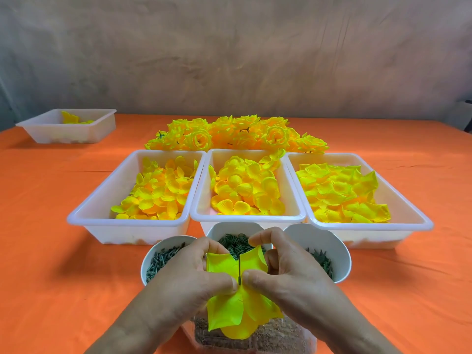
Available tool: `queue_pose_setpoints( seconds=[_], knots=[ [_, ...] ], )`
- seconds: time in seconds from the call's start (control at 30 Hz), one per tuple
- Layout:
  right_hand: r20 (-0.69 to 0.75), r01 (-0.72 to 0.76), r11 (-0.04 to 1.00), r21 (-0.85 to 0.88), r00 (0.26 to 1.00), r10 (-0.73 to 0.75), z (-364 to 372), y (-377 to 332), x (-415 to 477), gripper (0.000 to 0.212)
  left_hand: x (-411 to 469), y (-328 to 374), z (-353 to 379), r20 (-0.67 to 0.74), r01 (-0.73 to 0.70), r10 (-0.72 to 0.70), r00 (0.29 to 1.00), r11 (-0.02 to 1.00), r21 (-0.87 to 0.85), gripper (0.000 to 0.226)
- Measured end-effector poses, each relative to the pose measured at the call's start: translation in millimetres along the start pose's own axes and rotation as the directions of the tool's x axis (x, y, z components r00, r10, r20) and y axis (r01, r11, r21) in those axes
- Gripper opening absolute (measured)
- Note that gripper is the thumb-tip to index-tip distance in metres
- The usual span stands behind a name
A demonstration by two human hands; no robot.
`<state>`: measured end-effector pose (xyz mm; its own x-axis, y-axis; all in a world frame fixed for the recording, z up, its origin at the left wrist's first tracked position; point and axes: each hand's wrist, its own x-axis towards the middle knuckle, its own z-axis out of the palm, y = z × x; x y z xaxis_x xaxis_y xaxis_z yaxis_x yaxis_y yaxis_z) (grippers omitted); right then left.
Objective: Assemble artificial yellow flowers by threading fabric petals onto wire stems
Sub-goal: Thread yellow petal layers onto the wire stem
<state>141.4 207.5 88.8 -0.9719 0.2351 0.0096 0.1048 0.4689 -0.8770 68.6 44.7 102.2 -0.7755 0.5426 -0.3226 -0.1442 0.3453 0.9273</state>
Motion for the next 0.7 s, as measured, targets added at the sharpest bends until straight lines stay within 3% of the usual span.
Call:
queue_pose_setpoints(
  seconds=[0.23,0.33,0.43,0.5,0.6,0.7],
  knots=[
    [0.064,-0.075,0.994,0.077,0.996,0.07,-1,4,4,0.044,2,2,-2,0.07,0.051,-0.05,0.996,0.999,-0.016,0.048],
    [0.09,-0.112,0.992,0.053,0.99,0.107,-6,5,3,0.049,-3,2,-9,0.015,0.027,-0.029,0.999,0.995,0.092,0.043],
    [0.075,-0.089,0.996,-0.015,0.993,0.09,-18,7,0,0.051,-8,6,-27,-0.093,-0.091,0.13,0.987,0.935,0.343,0.068],
    [0.039,-0.06,0.997,-0.054,0.997,0.062,-28,7,0,0.04,-13,10,-34,-0.108,-0.205,0.27,0.957,0.89,0.407,0.074],
    [-0.057,-0.032,0.992,-0.119,0.998,0.025,-44,6,7,0.024,-14,12,-24,0.004,-0.401,0.442,0.897,0.81,0.428,0.065],
    [-0.147,-0.051,0.997,-0.065,0.988,0.041,-60,8,25,0.01,-1,4,-4,0.126,-0.515,0.513,0.849,0.752,0.412,0.047]
  ],
)
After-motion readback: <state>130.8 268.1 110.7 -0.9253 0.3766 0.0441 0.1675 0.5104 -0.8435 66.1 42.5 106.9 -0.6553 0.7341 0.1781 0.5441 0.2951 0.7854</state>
